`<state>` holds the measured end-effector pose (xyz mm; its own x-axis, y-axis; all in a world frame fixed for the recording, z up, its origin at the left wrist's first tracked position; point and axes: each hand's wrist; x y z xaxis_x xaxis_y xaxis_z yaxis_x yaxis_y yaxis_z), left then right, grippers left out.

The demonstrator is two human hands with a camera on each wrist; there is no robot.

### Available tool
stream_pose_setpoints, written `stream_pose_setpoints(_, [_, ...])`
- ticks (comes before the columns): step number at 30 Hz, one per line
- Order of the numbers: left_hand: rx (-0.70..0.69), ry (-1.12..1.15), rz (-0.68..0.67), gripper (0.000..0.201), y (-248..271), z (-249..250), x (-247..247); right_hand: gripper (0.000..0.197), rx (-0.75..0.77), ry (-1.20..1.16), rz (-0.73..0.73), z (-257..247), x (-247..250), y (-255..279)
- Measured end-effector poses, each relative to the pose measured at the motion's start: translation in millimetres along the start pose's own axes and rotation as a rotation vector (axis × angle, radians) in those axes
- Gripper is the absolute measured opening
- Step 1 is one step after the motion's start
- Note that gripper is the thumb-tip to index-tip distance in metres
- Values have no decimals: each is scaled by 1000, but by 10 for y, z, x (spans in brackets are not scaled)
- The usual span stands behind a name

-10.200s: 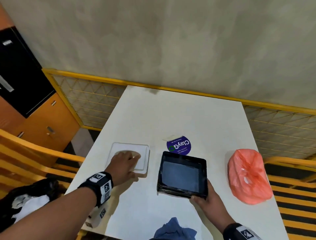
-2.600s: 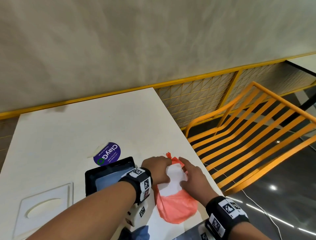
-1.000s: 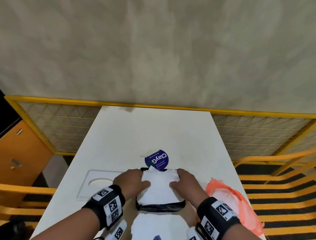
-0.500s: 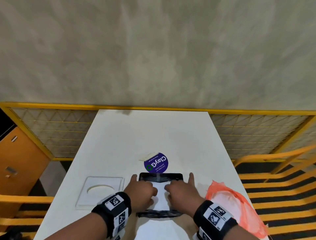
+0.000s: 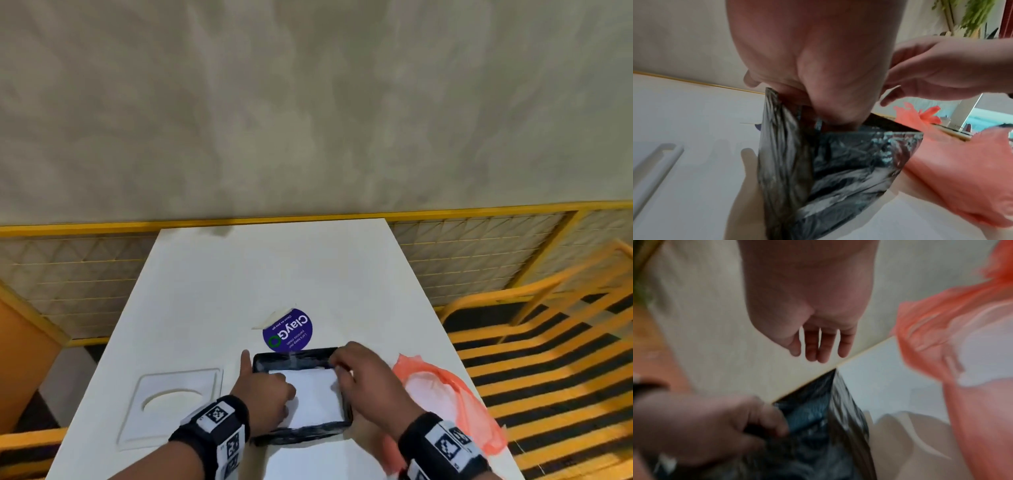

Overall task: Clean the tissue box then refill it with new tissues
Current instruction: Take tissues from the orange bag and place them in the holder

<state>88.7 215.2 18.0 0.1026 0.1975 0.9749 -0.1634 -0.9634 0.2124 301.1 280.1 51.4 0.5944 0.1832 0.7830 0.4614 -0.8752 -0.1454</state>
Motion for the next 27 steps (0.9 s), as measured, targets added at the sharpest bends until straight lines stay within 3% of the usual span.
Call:
stream_pose_setpoints(2, [-11,50,165,5,-34,-4,-20,17,-163,-3,167,202,318,96])
stream_pose_setpoints(5, [-23,105,317,11,-95,84,5,22,-356,320,-43,631,621,244])
stream_pose_setpoints(7, [-41,111,419,6,-147,206,84,28,-368,424,-95,899,635,329])
stream_pose_setpoints(10, [-130,115,485,8,-212,459,257,37,-334,475,-25,1168,565,392])
stream_pose_setpoints(14, [-207,174,419,21,-276,763,404,50,-355,534,-45,1217,545,426])
stream_pose_setpoints(18, [-230,189,323,37,-343,956,436,50,-447,539,-193,1218,529,450])
stream_pose_setpoints(23, [-215,177,236,34,-367,1046,450,54,-514,547,-294,1226,558,468])
stream_pose_setpoints(27, [-192,201,225,34,-363,1017,406,37,-504,471,-113,1231,588,492])
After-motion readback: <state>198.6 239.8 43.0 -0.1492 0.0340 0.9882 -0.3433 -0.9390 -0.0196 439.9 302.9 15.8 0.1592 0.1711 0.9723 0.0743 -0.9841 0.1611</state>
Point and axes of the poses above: each hand's wrist, its own y-axis away from the middle knuckle, its own x-axis out of the back of the hand, z = x × y, and after that the axes turned 12 degrees about z, right-handed
